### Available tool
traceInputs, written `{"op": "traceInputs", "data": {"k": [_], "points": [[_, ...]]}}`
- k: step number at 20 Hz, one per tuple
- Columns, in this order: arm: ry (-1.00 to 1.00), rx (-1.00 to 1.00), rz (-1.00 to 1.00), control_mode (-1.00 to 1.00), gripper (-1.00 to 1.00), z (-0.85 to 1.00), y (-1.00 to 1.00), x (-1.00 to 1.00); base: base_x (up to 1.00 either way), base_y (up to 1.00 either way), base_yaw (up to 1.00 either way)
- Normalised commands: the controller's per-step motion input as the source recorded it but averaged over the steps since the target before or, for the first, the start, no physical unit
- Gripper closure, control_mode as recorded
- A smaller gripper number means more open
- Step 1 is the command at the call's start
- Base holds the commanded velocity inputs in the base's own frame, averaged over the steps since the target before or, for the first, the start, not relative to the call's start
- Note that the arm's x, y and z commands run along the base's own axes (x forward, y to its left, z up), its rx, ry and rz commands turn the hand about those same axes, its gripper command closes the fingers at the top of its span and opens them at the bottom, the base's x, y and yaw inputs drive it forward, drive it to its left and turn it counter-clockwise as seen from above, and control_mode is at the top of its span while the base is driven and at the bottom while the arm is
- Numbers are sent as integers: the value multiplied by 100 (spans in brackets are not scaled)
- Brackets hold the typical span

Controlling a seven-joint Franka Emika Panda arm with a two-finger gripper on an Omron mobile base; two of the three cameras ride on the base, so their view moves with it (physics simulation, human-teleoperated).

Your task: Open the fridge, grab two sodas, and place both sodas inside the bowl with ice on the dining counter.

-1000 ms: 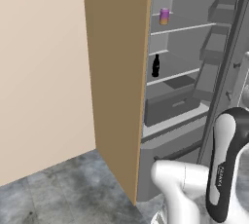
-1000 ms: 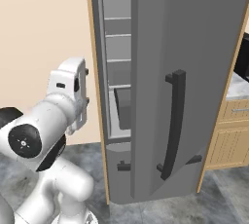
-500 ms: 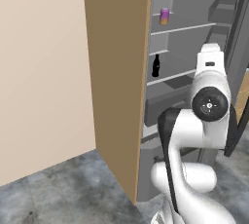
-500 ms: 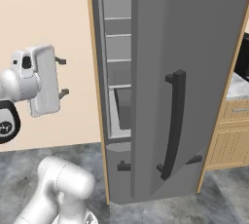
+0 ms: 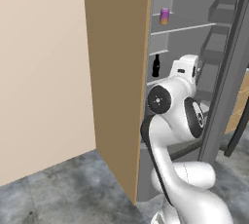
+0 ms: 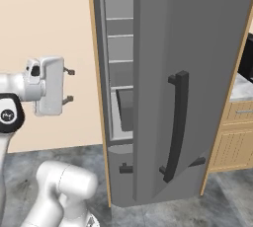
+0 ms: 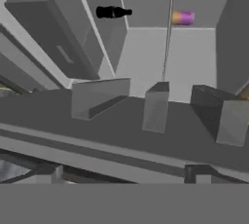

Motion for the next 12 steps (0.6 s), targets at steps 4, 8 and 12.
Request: {"op": "traceInputs", "data": {"k": [4, 8, 12], "points": [[0, 15, -2, -100, -100, -2, -15, 57, 0, 0, 0], [-3, 13, 0, -100, -100, 0, -37, 28, 0, 0, 0], [-4, 11, 0, -100, -100, 0, -41, 17, 0, 0, 0]]}}
